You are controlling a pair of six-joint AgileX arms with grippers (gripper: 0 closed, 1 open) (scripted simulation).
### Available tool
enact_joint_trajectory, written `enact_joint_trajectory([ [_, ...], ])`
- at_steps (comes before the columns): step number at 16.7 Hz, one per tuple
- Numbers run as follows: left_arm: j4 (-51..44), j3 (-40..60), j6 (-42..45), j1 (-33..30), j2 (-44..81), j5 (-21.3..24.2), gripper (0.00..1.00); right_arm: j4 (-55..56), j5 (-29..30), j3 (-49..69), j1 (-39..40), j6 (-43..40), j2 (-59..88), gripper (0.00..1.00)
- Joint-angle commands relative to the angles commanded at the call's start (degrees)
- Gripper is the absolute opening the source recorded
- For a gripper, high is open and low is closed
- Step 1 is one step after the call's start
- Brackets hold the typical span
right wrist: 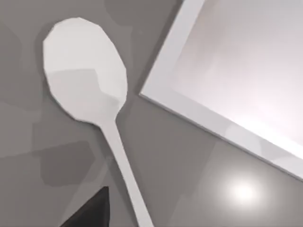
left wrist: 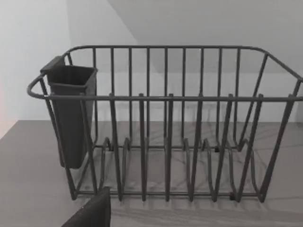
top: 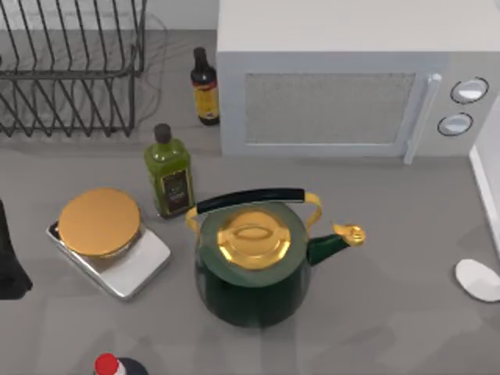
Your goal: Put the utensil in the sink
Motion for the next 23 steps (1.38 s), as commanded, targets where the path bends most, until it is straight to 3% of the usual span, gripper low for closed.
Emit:
enact_joint_trajectory([
  [6, 0.0, 0.0, 0.0, 0.0, 0.0, 0.0, 1.0, -17.91, 0.1, 14.87, -0.67, -14.56, 23.36, 1.0],
  [10, 0.0, 0.0, 0.0, 0.0, 0.0, 0.0, 1.0, -23.08, 0.18, 19.63, -0.87, -18.97, 30.12, 1.0],
  [17, 0.0, 0.0, 0.0, 0.0, 0.0, 0.0, 1.0, -22.26, 0.18, 19.04, -0.66, -19.01, 30.65, 1.0],
  [23, 0.0, 0.0, 0.0, 0.0, 0.0, 0.0, 1.0, -6.37, 0.17, 10.96, -0.75, -18.86, 37.8, 1.0],
])
